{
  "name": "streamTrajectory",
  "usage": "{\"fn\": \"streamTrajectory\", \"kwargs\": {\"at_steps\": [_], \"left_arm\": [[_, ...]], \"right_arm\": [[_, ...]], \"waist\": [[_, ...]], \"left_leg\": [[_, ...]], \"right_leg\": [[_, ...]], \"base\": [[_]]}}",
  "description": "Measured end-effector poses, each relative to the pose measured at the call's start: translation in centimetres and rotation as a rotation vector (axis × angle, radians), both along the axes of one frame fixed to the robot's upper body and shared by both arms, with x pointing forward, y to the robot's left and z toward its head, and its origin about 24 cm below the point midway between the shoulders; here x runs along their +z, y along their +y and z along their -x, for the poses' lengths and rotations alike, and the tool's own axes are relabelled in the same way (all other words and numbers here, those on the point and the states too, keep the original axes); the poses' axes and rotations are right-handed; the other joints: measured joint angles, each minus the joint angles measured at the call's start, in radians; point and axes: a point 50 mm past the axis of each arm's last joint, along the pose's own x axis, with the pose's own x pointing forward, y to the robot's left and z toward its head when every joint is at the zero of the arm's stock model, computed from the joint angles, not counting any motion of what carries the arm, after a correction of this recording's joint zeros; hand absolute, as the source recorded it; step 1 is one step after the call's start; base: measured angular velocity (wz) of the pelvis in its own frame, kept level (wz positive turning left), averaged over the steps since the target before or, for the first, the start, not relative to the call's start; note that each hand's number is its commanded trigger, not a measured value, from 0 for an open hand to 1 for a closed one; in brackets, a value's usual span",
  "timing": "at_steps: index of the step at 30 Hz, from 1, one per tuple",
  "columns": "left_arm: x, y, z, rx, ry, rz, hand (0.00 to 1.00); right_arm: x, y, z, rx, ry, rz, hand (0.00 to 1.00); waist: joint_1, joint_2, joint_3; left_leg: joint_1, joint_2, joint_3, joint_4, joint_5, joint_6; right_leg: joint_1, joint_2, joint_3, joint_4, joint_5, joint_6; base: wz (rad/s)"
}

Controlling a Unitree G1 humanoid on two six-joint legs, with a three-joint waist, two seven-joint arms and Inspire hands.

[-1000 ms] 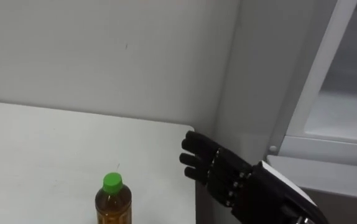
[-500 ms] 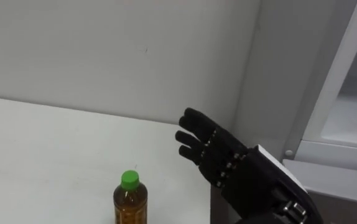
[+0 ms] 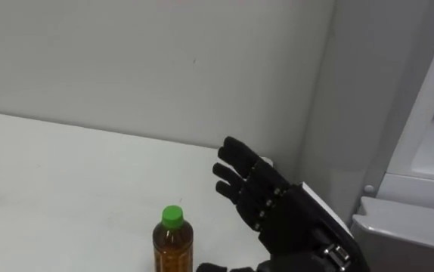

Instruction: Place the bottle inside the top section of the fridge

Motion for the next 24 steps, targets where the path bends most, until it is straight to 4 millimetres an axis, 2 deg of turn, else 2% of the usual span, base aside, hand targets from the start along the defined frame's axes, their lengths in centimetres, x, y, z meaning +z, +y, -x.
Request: {"fn": "streamTrajectory", "kwargs": {"at_steps": [6,17,20,24], "left_arm": [[-0.1,-0.3,0.1,-0.012,0.030,0.017,0.00],[-0.1,-0.8,-0.2,-0.049,0.031,0.030,0.00],[0.0,-0.9,-0.7,-0.057,0.011,0.030,0.00],[0.1,-0.9,-0.8,-0.065,0.008,0.035,0.00]], "right_arm": [[-0.3,-0.1,-1.6,-0.068,0.034,0.004,0.00],[-1.3,0.3,-2.3,-0.186,0.099,0.038,0.00],[-2.1,0.3,-2.4,-0.211,0.131,0.042,0.00],[-3.2,0.1,-2.7,-0.252,0.165,0.081,0.00]], "waist": [[0.000,-0.014,0.0012],[0.001,-0.009,0.0058],[-0.001,-0.007,0.0068],[0.000,0.000,0.0122]], "left_leg": [[-0.013,0.000,-0.029,0.016,0.000,0.000],[-0.016,0.002,-0.045,0.016,0.001,-0.001],[-0.016,0.002,-0.051,0.016,0.001,-0.001],[-0.015,0.003,-0.067,0.015,0.001,-0.001]], "right_leg": [[0.014,-0.003,-0.024,-0.018,-0.001,0.001],[0.026,0.000,-0.033,-0.035,-0.001,0.001],[0.031,-0.001,-0.041,-0.038,-0.002,0.003],[0.043,-0.002,-0.055,-0.050,-0.002,0.004]], "base": [[0.14],[0.04],[0.08],[0.12]]}}
